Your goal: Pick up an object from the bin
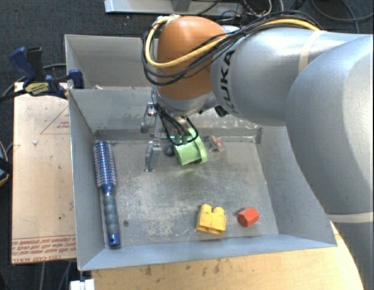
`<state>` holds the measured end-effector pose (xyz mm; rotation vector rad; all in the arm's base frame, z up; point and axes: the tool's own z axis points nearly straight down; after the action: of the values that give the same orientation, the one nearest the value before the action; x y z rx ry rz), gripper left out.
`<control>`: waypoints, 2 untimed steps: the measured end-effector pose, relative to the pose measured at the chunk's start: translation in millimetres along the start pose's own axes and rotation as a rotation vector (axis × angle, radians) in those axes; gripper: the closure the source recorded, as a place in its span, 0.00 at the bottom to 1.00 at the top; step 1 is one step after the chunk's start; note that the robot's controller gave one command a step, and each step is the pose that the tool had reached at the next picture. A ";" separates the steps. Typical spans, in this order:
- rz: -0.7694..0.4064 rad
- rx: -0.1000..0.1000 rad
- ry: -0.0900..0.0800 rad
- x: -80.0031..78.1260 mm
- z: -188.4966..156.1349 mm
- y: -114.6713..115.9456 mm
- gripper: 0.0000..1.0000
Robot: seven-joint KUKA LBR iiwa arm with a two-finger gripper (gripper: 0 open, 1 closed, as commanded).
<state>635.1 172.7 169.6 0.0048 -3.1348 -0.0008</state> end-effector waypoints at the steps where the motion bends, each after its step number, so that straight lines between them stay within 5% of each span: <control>1: -0.095 0.003 -0.007 -3.4 20.0 -122.3 0.00; 2: 0.016 -0.002 -0.012 -11.2 84.5 -111.5 0.00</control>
Offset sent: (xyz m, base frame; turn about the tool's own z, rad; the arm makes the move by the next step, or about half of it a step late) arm 0.0031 -0.1166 -0.0192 -0.1029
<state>646.1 61.3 84.9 -0.0201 -3.1466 -0.0043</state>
